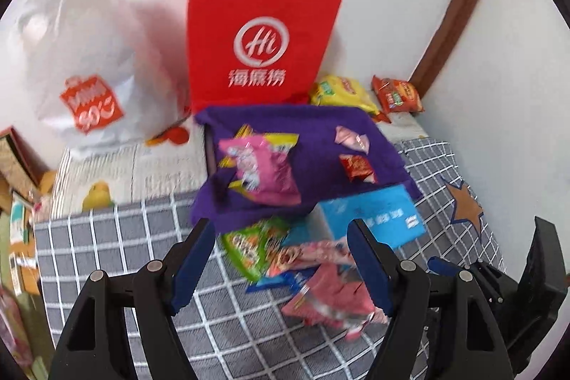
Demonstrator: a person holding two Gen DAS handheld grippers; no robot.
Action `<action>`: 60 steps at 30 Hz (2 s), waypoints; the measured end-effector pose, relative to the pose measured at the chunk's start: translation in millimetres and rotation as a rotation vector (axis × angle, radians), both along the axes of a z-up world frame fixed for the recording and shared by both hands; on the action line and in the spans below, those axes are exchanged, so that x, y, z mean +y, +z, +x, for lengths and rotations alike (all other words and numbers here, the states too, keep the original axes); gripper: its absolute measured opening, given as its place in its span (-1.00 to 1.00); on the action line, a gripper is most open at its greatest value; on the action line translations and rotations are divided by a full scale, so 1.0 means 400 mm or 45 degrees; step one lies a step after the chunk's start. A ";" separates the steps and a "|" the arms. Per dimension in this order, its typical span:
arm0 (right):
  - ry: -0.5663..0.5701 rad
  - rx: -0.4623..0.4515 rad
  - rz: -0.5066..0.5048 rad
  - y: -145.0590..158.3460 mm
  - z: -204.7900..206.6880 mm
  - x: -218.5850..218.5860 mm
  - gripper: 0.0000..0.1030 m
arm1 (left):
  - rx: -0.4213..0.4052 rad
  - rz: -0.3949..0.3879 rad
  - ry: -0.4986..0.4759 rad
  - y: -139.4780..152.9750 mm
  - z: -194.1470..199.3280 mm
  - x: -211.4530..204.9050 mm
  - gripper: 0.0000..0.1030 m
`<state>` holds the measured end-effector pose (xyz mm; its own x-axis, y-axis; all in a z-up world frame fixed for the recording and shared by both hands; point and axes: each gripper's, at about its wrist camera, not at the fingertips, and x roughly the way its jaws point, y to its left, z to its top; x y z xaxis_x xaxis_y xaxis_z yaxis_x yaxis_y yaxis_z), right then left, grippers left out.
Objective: Organize snacks
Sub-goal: 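Withdraw both tools from the purple cloth back toward the snack pile, then grasp the pink candy packet with the right tool while the left tool grasps the green bag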
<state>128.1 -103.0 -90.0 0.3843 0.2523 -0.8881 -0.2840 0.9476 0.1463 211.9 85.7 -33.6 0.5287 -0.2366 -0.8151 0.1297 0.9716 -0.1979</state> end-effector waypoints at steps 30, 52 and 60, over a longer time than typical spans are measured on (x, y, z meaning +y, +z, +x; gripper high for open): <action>0.299 0.007 -0.131 -0.158 -0.060 -0.018 -0.09 | 0.179 -0.062 0.103 -0.184 -0.064 0.032 0.45; 0.004 -0.046 -0.209 -0.180 -0.010 -0.190 -0.09 | 0.226 -0.064 0.178 -0.346 0.119 -0.014 0.09; -0.022 -0.031 -0.215 -0.164 -0.008 -0.188 -0.12 | 0.217 -0.104 0.151 -0.284 0.034 0.016 0.05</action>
